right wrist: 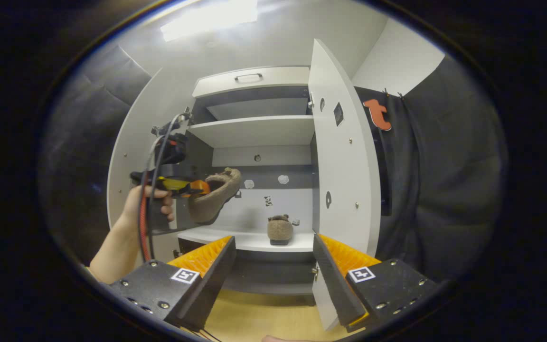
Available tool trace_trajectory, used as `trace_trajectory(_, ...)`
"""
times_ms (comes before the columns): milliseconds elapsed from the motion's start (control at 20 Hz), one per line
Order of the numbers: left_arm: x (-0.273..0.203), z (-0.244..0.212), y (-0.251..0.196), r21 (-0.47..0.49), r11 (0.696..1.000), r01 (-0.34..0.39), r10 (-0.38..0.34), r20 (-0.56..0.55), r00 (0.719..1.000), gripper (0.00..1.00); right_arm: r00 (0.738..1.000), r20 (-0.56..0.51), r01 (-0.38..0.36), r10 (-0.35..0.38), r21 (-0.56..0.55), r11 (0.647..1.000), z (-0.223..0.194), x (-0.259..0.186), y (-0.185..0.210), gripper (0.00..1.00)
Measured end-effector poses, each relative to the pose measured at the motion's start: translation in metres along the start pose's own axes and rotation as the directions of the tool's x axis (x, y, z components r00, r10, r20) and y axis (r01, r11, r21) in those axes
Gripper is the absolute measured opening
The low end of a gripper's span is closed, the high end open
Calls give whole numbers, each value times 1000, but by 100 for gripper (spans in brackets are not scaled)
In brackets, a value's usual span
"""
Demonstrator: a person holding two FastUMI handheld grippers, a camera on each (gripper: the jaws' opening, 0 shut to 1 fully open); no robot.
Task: Grab one shoe with the right hand and put it into the shoe cabinet, grab the other shoe with the left hand and put it into the shoe cabinet; then close the right door with the right hand and the left door with the left hand.
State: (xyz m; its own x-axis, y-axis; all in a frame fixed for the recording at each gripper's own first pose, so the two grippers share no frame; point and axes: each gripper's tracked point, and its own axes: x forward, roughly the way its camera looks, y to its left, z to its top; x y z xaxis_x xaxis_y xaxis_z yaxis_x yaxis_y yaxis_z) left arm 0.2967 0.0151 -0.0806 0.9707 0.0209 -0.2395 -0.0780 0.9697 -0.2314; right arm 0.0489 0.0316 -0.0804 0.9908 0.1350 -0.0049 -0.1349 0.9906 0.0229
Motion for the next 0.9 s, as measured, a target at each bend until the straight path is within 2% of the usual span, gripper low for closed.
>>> trace_trajectory(100, 34, -7, 8, -10, 998, -54, 54, -41, 998, 1, 1000, 3, 2, -2, 11, 1000, 0, -4, -1, 98)
trace_trajectory(150, 51, -20, 11, -20, 996, -82, 80, -106, 991, 1, 1000, 8, 3, -3, 15, 1000, 2, -6, -1, 98)
trace_trajectory(300, 83, -61, 5, -28, 996, -82, 72, -257, 964, 1, 1000, 25, -4, 4, 27, 1000, 4, -12, -4, 98)
trace_trajectory(500, 96, -102, 23, 19, 987, -159, 156, -353, 923, 1, 1000, 23, 6, -6, 27, 1000, 1, -15, -16, 98)
trace_trajectory(600, 100, -122, 31, 29, 985, -168, 165, -410, 897, 4, 1000, 14, 20, -21, 22, 1000, -3, -15, -23, 98)
trace_trajectory(650, 100, -132, 34, 40, 987, -157, 159, -442, 883, 1, 999, 11, 33, -33, 24, 999, -4, -15, -27, 98)
trace_trajectory(750, 97, -147, 25, 21, 995, -96, 93, -502, 860, 10, 999, 9, 51, -51, 31, 998, -5, -16, -32, 98)
trace_trajectory(900, 95, -134, 24, -38, 996, -85, 59, -452, 890, 55, 998, 1, 56, -56, 39, 998, -7, -18, -32, 98)
